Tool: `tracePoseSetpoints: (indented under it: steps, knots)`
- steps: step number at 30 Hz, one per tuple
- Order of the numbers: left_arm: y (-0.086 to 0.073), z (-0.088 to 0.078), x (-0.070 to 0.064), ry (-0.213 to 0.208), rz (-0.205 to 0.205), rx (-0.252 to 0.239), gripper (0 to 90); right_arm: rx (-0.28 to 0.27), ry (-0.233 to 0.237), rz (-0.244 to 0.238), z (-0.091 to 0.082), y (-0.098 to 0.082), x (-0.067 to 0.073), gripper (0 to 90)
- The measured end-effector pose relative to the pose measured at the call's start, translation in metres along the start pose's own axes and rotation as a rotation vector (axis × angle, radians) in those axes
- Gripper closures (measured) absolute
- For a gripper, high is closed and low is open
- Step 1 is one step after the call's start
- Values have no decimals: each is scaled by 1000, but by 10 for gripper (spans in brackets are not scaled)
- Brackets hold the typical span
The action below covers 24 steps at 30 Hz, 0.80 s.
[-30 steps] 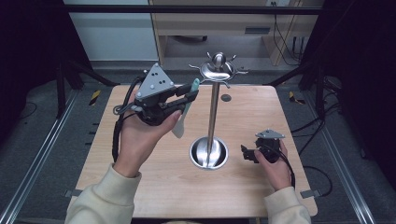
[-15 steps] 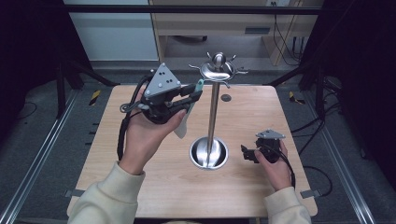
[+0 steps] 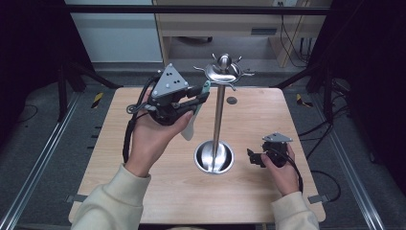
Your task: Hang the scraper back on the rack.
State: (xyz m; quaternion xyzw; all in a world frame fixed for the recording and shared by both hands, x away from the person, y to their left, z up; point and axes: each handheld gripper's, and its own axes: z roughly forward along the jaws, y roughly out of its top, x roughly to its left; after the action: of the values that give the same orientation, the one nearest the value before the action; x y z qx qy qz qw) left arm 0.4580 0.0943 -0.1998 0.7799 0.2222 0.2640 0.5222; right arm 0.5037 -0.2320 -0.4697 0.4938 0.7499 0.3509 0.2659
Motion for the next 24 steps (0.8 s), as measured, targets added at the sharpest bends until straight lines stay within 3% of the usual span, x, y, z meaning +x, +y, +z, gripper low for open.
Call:
tracePoseSetpoints:
  steps: [7,24]
  knots:
    - [0,1,2,-18,-24,-3,738,-3,-3,11,-1,0,0,79]
    - [-2,3,2,-12,-12,-13,737,-7,0,27,0,-1,-4,80]
